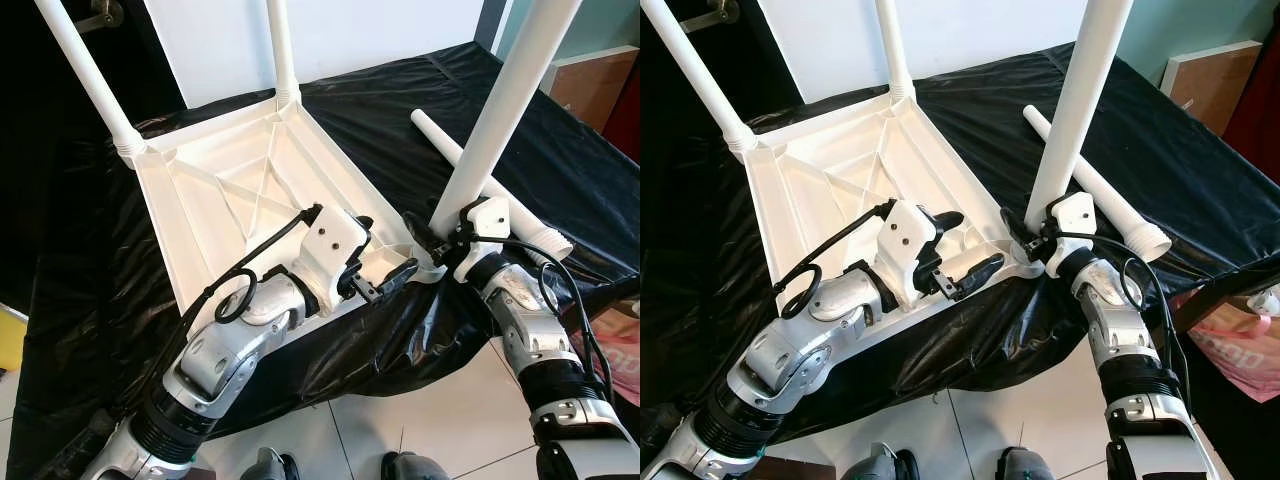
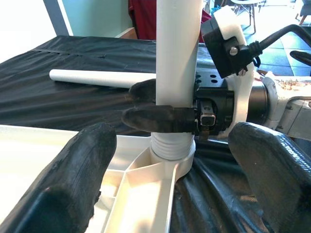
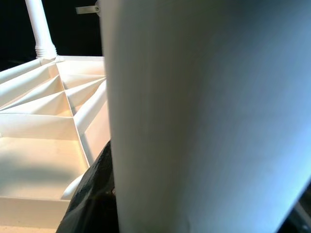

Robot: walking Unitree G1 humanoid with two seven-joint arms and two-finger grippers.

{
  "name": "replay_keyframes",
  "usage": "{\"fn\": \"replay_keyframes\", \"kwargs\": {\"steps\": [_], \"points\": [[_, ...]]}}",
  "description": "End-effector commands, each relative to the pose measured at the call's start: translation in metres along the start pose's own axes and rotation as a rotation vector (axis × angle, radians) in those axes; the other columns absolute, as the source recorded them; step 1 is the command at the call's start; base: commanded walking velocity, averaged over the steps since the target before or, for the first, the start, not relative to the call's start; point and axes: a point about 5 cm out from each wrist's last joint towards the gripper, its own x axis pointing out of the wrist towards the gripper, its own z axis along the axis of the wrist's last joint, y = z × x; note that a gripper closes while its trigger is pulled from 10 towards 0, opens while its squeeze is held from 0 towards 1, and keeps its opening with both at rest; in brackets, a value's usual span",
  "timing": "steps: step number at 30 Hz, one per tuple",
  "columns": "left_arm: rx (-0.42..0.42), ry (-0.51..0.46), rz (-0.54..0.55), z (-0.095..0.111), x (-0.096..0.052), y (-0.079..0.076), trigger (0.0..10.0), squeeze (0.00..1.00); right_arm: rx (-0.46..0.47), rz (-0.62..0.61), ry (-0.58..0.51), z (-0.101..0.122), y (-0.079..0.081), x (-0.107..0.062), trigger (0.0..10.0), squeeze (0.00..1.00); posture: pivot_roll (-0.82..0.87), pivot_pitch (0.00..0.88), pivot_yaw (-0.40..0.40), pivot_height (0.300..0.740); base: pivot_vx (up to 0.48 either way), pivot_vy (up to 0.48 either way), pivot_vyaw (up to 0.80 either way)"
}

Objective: Building children table

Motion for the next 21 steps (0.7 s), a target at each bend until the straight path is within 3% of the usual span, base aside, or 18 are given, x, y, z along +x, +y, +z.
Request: {"fn": "replay_keyframes", "kwargs": {"steps": [1,9,18,20,21], "points": [[-0.002,0.001,-0.110,0.001,-0.002,-0.007,10.0,0.00,0.091,-0.009,0.181,-0.037,0.010,-0.010,10.0,0.00,-0.03,0.133,0.080,0.740,0.000,0.000,0.00],[-0.004,-0.001,-0.114,0.001,-0.002,-0.009,10.0,0.00,0.130,-0.050,0.231,-0.040,0.010,-0.009,10.0,0.00,-0.03,0.127,0.076,0.740,0.000,0.000,0.00],[-0.005,-0.006,-0.116,0.003,-0.002,-0.009,10.0,0.00,0.087,-0.086,0.226,-0.038,0.018,-0.008,10.0,0.00,-0.03,0.123,0.073,0.740,0.000,0.000,0.00],[-0.006,-0.009,-0.114,0.003,-0.002,-0.009,10.0,0.00,0.095,-0.201,0.225,-0.038,0.030,-0.005,10.0,0.00,-0.03,0.109,0.060,0.740,0.000,0.000,0.00],[-0.006,-0.009,-0.114,0.003,-0.002,-0.009,10.0,0.00,0.095,-0.201,0.225,-0.038,0.030,-0.005,10.0,0.00,-0.03,0.109,0.060,0.740,0.000,0.000,0.00]]}}
